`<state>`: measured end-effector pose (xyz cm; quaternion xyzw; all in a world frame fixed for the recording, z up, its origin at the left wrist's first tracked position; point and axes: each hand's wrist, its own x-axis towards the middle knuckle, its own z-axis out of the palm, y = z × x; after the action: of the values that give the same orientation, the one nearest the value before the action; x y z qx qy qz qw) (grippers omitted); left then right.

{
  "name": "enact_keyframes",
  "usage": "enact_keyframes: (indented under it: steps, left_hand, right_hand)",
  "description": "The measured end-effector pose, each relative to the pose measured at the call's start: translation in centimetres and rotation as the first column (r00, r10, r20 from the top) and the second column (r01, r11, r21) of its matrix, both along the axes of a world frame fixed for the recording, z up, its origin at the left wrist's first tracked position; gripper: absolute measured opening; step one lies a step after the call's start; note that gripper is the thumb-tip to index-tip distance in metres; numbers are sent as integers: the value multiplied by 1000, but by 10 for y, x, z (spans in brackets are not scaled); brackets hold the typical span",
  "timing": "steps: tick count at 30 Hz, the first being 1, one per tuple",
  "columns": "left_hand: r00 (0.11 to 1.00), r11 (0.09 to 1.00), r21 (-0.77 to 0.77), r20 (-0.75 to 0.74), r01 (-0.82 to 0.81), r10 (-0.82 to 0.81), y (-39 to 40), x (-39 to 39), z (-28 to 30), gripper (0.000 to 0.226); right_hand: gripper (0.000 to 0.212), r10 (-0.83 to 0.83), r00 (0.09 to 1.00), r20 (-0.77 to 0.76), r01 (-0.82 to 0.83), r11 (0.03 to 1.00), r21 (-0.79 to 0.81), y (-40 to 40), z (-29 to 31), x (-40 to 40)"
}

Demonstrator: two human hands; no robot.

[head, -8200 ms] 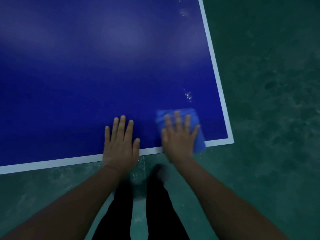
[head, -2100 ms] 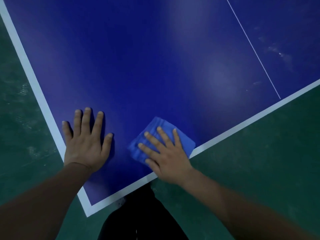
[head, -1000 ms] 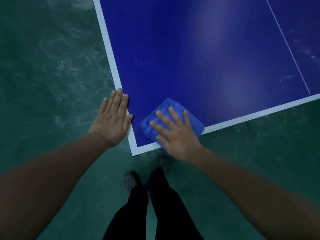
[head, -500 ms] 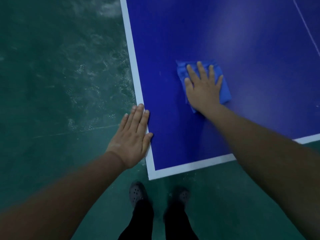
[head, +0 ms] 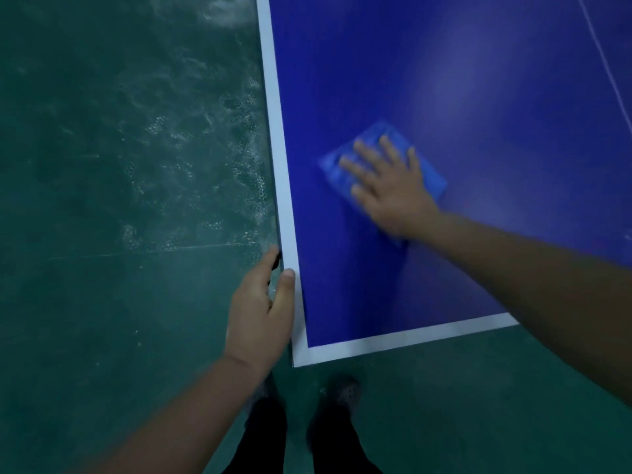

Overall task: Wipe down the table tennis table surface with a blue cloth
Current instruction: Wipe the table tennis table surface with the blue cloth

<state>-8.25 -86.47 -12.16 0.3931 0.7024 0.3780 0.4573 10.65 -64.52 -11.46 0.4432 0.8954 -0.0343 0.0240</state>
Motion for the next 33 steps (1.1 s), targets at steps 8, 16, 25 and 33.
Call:
enact_keyframes:
  steps: [8, 16, 25, 33]
  left_hand:
    - [991, 990, 24, 8, -137, 137, 4, -8, 15, 59]
    - [982, 997, 68, -185, 36, -23, -14, -21, 20, 54]
    - [916, 973, 182, -397, 141, -59, 6, 3, 31, 53]
    - [478, 768, -104, -729, 631, -491, -25, 80, 13, 67]
  right_hand:
    - [58, -113, 994, -3, 113, 993, -37, -44, 3, -63]
    - [51, 212, 977, 10, -211, 975, -64, -193, 4, 2]
    - [50, -10, 999, -50, 8, 999, -50, -227, 0, -15]
    - [55, -802, 591, 86, 806, 583, -103, -120, 16, 176]
